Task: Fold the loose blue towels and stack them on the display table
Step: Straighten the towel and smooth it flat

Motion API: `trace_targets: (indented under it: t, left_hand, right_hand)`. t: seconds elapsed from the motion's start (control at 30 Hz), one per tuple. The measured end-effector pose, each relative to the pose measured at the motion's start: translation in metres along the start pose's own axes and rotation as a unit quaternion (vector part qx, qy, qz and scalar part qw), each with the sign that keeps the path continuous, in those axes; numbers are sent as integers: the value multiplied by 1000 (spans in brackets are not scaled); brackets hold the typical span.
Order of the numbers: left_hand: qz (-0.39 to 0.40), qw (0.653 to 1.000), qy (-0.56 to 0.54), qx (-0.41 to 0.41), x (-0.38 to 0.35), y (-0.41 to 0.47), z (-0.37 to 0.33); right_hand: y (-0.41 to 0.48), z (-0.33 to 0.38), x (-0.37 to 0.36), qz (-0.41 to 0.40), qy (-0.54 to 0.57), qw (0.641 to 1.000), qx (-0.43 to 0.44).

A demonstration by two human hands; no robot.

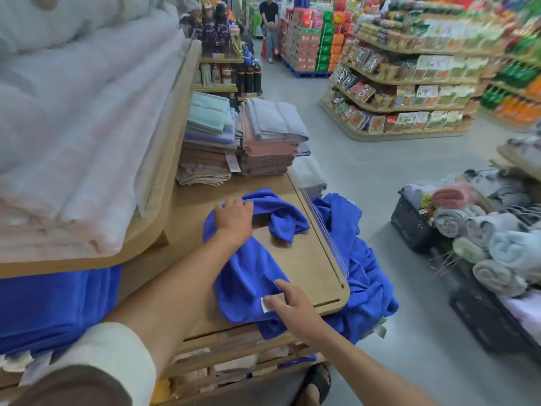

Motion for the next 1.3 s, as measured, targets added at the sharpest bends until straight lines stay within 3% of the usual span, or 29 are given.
trace_targets:
  t: [0.1, 0.17, 0.2, 0.23, 0.27, 0.33, 0.37, 0.4, 0.5, 0.53, 0.6, 0.67, 0.73, 0.8, 0.93, 1.2, 1.3]
  left_hand:
    - [5, 997, -32, 76, -2, 7, 29]
    - [-63, 974, -183, 115, 11, 11, 45]
    - [-98, 938, -303, 140, 22, 10, 52]
    - [-135, 880, -425, 164, 34, 7, 59]
    - [-174, 795, -547, 196, 44, 0, 66]
    - [-189, 580, -750, 257, 49, -24, 75]
    - [-168, 543, -777, 271, 46, -40, 78]
    - [-153, 576, -750, 287, 40, -59, 86]
    - [-66, 849, -459, 252, 18, -114, 109]
    - [-9, 916, -333, 223, 12, -128, 109]
    - [21, 981, -134, 137, 10, -142, 96]
    - [-57, 990, -129, -31, 21, -142, 61]
    - [-120, 953, -193, -201, 32, -144, 19]
    - [-93, 930, -220, -279, 27, -146, -8]
    - [39, 950, -214, -224, -4, -133, -11]
    - [77, 962, -210, -156, -11, -118, -6]
    - [41, 962, -243, -120, -3, -117, -2]
  right_hand:
    - [1, -4, 1, -4, -3, 1000, -2]
    - [2, -5, 1, -6, -13, 1000, 1]
    - [3, -5, 2, -7, -18, 1000, 1]
    - [3, -5, 2, -7, -18, 1000, 2]
    - [3, -7, 3, -7, -19, 1000, 3]
    - [3, -11, 6, -15, -33, 999, 1]
    - [4, -15, 8, -22, -46, 999, -7]
    - [3, -17, 9, -26, -56, 998, -13]
    - [6, -16, 7, -18, -86, 996, 12]
    - [7, -14, 6, -13, -82, 996, 26]
    - [7, -10, 5, -3, -64, 997, 46]
    - [5, -7, 4, 8, -48, 997, 57]
    - [4, -7, 4, 23, -22, 998, 54]
    - [4, -6, 4, 36, 10, 998, 51]
    - [3, -2, 4, 38, 35, 997, 55]
    - [1, 1, 4, 19, 29, 999, 35]
    - [-2, 2, 4, 17, 37, 999, 33]
Point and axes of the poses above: each hand's wrist, its own y-axis towards the middle knuckle, its own x-axis out of the back of the hand, z = x × y, the point moved 6 cm from there along y, towards the middle knuckle, and after that the axes turned 10 degrees about -x, right-handed, at the moved point
